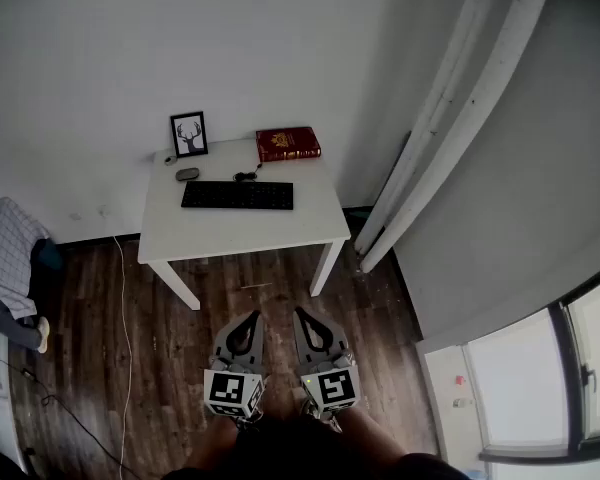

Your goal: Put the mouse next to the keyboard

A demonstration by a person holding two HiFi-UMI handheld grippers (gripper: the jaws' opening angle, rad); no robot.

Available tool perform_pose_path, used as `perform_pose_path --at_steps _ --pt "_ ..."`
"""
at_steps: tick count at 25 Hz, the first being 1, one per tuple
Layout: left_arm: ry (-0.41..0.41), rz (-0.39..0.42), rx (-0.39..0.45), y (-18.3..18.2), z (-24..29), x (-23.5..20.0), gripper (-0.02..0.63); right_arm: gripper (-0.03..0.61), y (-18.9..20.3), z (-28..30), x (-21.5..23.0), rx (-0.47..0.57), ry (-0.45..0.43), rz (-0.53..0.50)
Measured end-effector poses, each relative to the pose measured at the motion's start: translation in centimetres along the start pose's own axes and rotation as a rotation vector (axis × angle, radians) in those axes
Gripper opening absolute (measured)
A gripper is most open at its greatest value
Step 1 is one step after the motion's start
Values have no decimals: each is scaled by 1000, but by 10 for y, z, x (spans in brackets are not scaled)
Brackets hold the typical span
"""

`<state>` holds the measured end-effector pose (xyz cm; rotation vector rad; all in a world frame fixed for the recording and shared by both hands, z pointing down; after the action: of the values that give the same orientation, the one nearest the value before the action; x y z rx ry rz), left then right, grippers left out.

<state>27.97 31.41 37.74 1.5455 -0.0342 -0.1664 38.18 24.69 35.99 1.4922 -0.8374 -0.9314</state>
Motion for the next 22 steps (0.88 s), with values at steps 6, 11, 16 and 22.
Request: perform_pose_path --at_steps 6,11,16,22 --pt "8 0 -2 -2 -8 -9 2 20 0 6 -12 8 -5 -10" --pt "17 -6 2 -2 -12 -13 2 20 -3 8 -21 -4 -10 -10" --pt "17 -16 1 -1 -17 -18 2 20 0 13 -32 -14 -28 -4" --pt "20 -19 -15 1 -31 -40 2 20 1 26 -56 -31 -34 -16"
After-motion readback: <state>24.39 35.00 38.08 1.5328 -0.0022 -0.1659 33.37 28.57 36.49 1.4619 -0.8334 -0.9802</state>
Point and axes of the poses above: the fingertips, and each gripper's own axes: z forward along the fingers, x to its right, y out of its underside, the point moved 5 cm from there along -z, backward along the fingers, and after that the axes turned 1 degree about x, right-handed, at the moved point
